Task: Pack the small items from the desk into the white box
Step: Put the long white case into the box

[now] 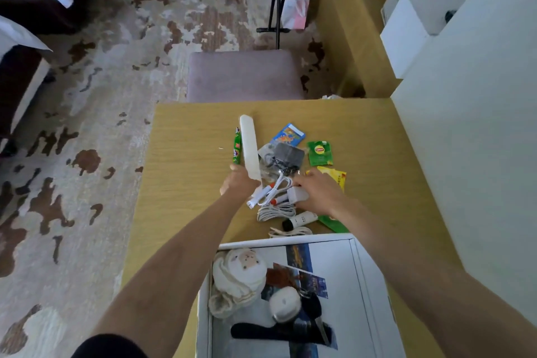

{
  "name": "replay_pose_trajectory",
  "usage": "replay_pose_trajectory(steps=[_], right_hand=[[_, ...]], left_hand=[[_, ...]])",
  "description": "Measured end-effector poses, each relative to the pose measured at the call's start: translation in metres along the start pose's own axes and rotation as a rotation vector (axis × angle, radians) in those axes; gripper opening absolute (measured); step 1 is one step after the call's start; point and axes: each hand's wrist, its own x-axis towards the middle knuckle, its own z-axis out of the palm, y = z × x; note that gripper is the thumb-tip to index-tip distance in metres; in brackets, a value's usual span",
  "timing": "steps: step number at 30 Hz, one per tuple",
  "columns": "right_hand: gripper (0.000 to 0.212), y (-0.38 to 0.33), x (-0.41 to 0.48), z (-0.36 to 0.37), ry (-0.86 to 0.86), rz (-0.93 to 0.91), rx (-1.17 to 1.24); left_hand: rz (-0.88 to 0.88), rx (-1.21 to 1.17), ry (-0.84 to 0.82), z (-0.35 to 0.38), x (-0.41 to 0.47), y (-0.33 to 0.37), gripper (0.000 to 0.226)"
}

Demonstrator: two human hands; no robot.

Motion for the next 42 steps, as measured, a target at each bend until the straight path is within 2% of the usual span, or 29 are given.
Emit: replay_pose_trajectory(steps=[4,7,10,16,21,23,25,27,30,34,38,40,42], right_hand=[[0.051,0.005,-0.017,-0.013,0.07,-0.065,0.091],[0.046,0.006,-0.038,-0.028,0.16,-0.073,0.284],[0.041,0.006,-0.067,-0.041,0.218,-0.028,0.598],[0.037,-0.002,-0.12,-0.06,0.338,-0.06,0.868],[0.026,-0.016,-0.166,-0.069,0.333,-0.192,1.256],[0.031,-0.023,-0.183,-0.069,0.307,-0.216,1.354],[0.033,-0.027,-0.201,-0.068,0.206,-0.253,1.414],[0.027,-0.029,-0.218,-0.065,0.102,-0.296,1.383],[0.022,-0.029,-0.238,-0.05,0.04,-0.264,1.185],[0.038,-0.03,-0.253,-0.017,-0.142,-0.1,0.918],[0.051,-0.048,-0.251,0.015,-0.311,-0.049,0.534],[0.052,-0.059,-0.246,0.031,-0.355,-0.041,0.347],[0.047,-0.067,-0.244,0.045,-0.368,-0.06,0.268]], left_hand=[[0.015,-0.175,-0.127,-0.005,0.0,-0.003,0.044],[0.049,-0.206,-0.121,-0.013,-0.012,-0.01,0.038],[0.097,-0.251,-0.062,-0.025,-0.034,-0.019,0.038],[0.222,-0.297,0.163,-0.047,-0.104,-0.019,0.033],[0.349,-0.324,0.272,-0.06,-0.195,-0.017,0.024],[0.407,-0.377,0.25,-0.057,-0.237,-0.024,0.018],[0.451,-0.389,0.181,-0.05,-0.276,-0.033,0.018],[0.459,-0.421,0.106,-0.041,-0.304,-0.043,0.02],[0.446,-0.397,0.045,-0.029,-0.325,-0.058,0.02],[0.463,-0.134,0.107,-0.014,-0.321,-0.076,0.028],[0.483,0.054,0.141,0.0,-0.312,-0.085,0.033],[0.539,0.105,0.138,0.003,-0.308,-0.091,0.027],[0.626,0.131,0.102,0.006,-0.305,-0.096,0.025]])
